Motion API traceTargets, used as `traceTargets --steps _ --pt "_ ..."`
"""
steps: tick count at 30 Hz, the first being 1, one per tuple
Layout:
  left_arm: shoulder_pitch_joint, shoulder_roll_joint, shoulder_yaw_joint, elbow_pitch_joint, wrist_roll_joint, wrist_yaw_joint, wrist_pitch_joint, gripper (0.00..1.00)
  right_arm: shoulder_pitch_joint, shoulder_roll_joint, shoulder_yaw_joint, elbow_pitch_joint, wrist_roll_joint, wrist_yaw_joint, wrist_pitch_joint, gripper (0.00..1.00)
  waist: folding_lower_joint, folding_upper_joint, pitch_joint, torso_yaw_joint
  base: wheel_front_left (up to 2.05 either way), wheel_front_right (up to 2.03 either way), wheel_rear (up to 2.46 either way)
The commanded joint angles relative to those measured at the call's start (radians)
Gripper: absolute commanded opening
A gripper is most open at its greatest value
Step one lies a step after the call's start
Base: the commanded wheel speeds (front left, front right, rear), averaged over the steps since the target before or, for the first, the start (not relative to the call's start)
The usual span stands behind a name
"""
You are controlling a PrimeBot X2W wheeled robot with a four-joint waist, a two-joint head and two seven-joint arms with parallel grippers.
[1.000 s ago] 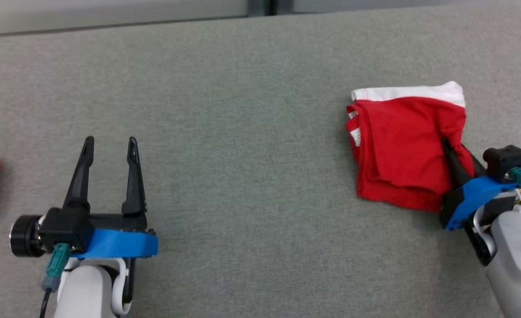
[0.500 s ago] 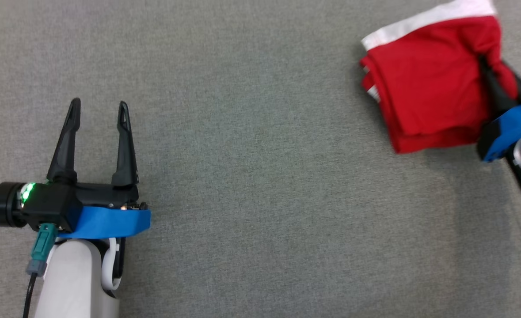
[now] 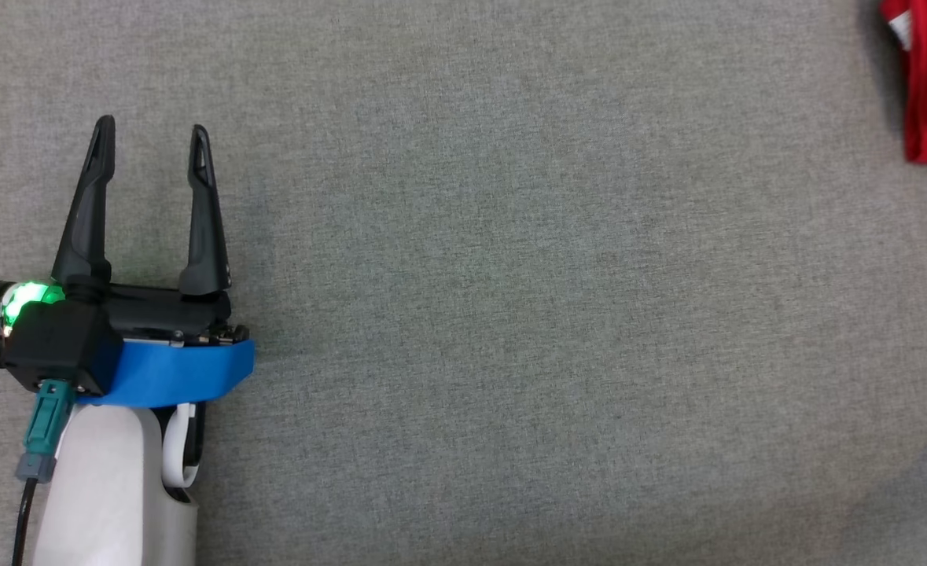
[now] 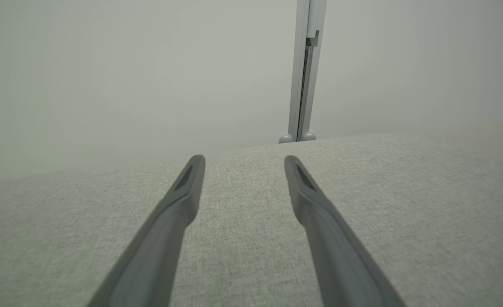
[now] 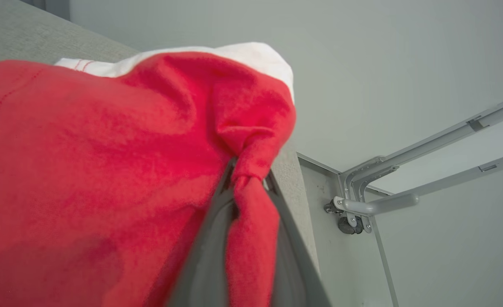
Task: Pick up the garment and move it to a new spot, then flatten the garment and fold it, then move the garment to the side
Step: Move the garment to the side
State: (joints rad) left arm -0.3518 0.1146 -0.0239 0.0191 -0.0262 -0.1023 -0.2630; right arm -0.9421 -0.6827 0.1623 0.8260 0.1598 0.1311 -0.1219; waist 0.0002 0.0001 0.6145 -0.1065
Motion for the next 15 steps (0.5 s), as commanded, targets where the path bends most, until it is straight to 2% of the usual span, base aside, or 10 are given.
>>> traceTargets --steps 1,7,8,9,15 --pt "-0.017 0.004 -0.002 -0.009 0.006 0.001 -0.002 1.00 -0.031 -0.020 -0.018 0.019 -0.001 -0.001 0.009 0.00 -0.0002 -0.0001 0.009 0.002 0.00 0.00 0.00" --pt "-0.022 0.010 -0.004 -0.014 0.008 0.004 -0.002 1.00 -0.073 -0.009 -0.045 0.073 -0.011 -0.001 0.008 0.00 -0.0002 -0.0001 0.021 0.003 0.00 0.00 0.00" --pt "-0.022 0.010 -0.003 -0.014 0.007 0.005 -0.002 1.00 -0.079 -0.007 -0.051 0.081 -0.017 -0.001 0.002 0.28 -0.0002 -0.0001 0.022 0.002 0.00 0.00 0.00" --pt "-0.022 0.011 -0.003 -0.013 0.007 0.005 -0.002 1.00 -0.084 0.000 -0.053 0.090 -0.022 -0.001 -0.003 1.00 -0.0002 -0.0001 0.022 0.002 0.00 0.00 0.00" --pt "-0.015 0.006 -0.006 0.000 -0.002 0.011 -0.002 1.00 -0.099 0.021 -0.075 0.126 -0.075 -0.001 -0.051 1.00 -0.0002 -0.0001 -0.002 0.002 0.00 0.00 0.00"
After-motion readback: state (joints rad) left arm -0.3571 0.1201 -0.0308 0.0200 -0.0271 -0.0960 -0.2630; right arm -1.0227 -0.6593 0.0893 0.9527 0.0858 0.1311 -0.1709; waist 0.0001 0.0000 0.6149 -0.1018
